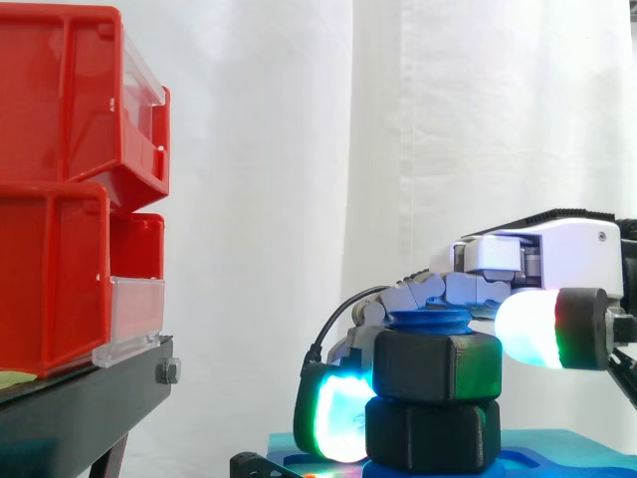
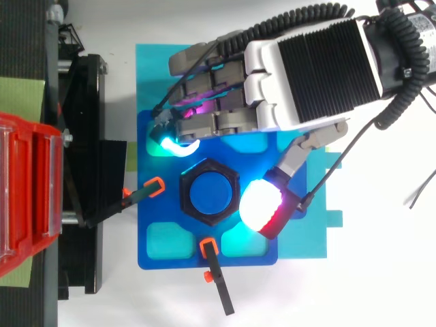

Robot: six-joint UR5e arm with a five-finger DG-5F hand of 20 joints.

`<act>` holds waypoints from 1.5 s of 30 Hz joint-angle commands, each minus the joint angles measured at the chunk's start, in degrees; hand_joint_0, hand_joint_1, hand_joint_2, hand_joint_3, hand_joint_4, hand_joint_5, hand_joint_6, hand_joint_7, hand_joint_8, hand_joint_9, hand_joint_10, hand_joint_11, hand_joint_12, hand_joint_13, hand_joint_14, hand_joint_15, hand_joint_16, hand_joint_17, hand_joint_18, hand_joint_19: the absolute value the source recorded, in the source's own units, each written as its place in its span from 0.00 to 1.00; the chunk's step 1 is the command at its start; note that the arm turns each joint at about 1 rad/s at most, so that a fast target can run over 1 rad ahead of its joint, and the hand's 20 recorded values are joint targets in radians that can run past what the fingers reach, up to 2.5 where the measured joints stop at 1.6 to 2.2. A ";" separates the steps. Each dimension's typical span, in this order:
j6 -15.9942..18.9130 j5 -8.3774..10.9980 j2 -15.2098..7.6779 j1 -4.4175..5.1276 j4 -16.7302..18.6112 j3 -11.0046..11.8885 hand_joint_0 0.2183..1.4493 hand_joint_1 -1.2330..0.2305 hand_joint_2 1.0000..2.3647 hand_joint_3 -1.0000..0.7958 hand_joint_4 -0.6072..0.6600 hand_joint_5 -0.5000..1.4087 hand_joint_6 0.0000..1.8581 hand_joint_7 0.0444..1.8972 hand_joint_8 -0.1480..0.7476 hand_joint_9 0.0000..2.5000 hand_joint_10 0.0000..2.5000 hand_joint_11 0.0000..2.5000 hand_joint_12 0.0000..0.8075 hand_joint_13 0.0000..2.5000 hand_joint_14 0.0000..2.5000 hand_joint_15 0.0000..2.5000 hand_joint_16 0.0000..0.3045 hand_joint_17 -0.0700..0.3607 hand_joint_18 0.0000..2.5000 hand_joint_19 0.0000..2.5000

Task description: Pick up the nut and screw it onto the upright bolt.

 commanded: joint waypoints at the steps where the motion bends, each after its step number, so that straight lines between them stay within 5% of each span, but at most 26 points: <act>1: 0.10 0.04 0.04 0.28 1.50 -0.66 0.14 0.77 0.00 0.28 0.65 0.20 0.27 0.41 0.40 0.35 0.00 0.00 0.33 0.24 0.00 0.00 0.15 0.40 0.15 0.06; 10: 0.10 -0.04 0.04 0.72 1.41 1.36 0.12 0.76 0.00 0.28 0.62 0.17 0.27 0.36 0.41 0.29 0.00 0.00 0.37 0.21 0.00 0.00 0.16 0.42 0.12 0.04; 18: -0.60 -0.31 0.12 0.80 -4.65 3.47 0.12 0.78 0.00 0.28 0.61 0.17 0.27 0.35 0.42 0.25 0.00 0.00 0.39 0.18 0.00 0.00 0.16 0.42 0.09 0.02; 33: -3.06 -0.04 0.04 1.68 -7.38 3.47 0.16 0.80 0.00 0.28 0.68 0.22 0.27 0.56 0.44 0.28 0.00 0.00 0.36 0.20 0.00 0.00 0.14 0.38 0.10 0.03; 45: -3.32 0.04 1.88 2.30 -10.63 4.87 0.16 0.80 0.00 0.28 0.67 0.20 0.27 0.47 0.44 0.28 0.00 0.00 0.36 0.20 0.00 0.00 0.14 0.38 0.11 0.03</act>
